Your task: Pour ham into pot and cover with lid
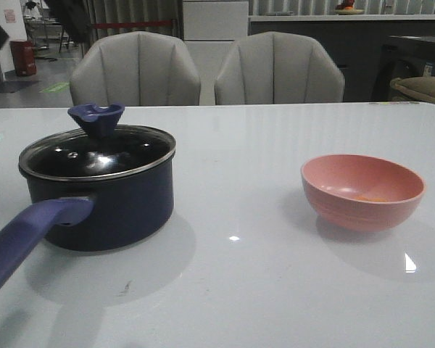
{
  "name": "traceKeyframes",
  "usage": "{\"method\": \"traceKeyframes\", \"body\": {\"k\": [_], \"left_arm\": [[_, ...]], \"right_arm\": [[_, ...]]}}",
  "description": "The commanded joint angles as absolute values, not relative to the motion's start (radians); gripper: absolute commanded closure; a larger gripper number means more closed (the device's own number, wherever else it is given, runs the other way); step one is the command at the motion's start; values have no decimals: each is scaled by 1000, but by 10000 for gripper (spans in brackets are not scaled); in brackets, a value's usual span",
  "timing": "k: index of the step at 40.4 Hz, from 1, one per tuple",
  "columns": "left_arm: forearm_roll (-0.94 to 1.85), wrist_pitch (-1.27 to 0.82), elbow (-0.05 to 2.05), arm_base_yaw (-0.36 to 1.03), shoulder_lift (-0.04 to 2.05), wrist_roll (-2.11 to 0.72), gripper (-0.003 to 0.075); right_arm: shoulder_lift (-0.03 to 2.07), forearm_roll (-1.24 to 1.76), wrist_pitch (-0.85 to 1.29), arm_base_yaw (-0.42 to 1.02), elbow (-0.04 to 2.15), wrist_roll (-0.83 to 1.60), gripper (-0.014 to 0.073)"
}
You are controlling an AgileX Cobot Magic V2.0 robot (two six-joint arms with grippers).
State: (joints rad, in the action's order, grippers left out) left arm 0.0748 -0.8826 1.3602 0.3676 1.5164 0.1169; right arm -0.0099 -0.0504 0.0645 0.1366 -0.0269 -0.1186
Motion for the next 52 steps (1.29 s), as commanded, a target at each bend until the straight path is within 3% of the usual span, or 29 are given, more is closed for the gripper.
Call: {"method": "traceKeyframes", "body": {"k": [1,14,33,52], "left_arm": [[66,-882,1463,399,1559,146,31],[35,-1025,1657,413,1761,196,31],[32,-1036,1671,413,1835,225,34],[32,-1078,1689,413,1869,225,313]], "right_arm": [[-30,-58,-11,130,-22,-108,445],[-31,-58,-11,130,-22,-108,445],[-31,-58,-11,130,-22,-108,445],[-30,-58,-11,130,-22,-109,445]]}}
